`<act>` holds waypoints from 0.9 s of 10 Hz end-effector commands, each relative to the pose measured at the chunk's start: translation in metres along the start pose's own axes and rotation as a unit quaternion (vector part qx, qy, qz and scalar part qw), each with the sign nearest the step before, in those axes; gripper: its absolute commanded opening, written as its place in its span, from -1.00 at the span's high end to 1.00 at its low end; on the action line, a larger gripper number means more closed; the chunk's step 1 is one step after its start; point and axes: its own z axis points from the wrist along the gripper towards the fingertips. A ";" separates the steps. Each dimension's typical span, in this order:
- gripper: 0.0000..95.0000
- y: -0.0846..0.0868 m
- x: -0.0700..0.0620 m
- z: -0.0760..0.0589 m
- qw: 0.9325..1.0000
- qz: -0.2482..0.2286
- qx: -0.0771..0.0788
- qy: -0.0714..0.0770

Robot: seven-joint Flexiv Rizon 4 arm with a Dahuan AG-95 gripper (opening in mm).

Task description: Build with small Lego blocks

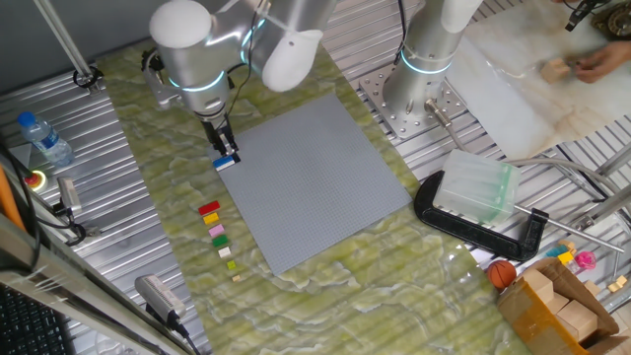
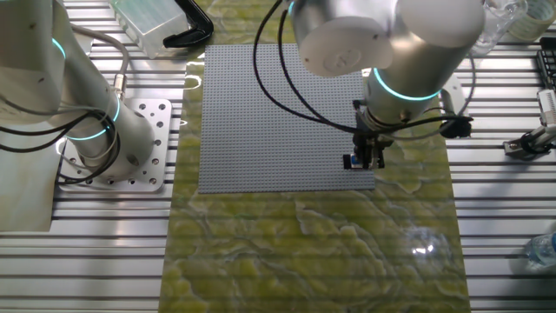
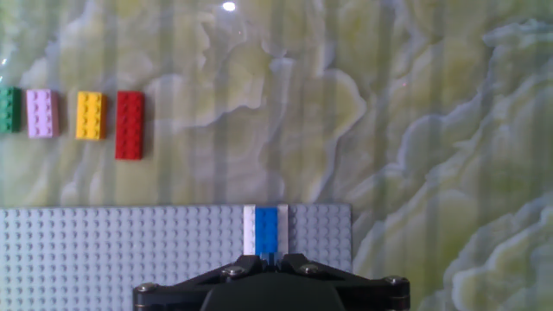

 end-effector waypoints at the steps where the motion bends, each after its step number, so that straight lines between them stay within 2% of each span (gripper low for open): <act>1: 1.00 0.004 -0.001 0.002 1.000 0.004 0.001 -0.004; 3: 1.00 0.007 -0.004 0.001 1.000 0.008 0.002 0.000; 9: 1.00 0.002 -0.008 0.011 1.000 0.003 -0.003 0.013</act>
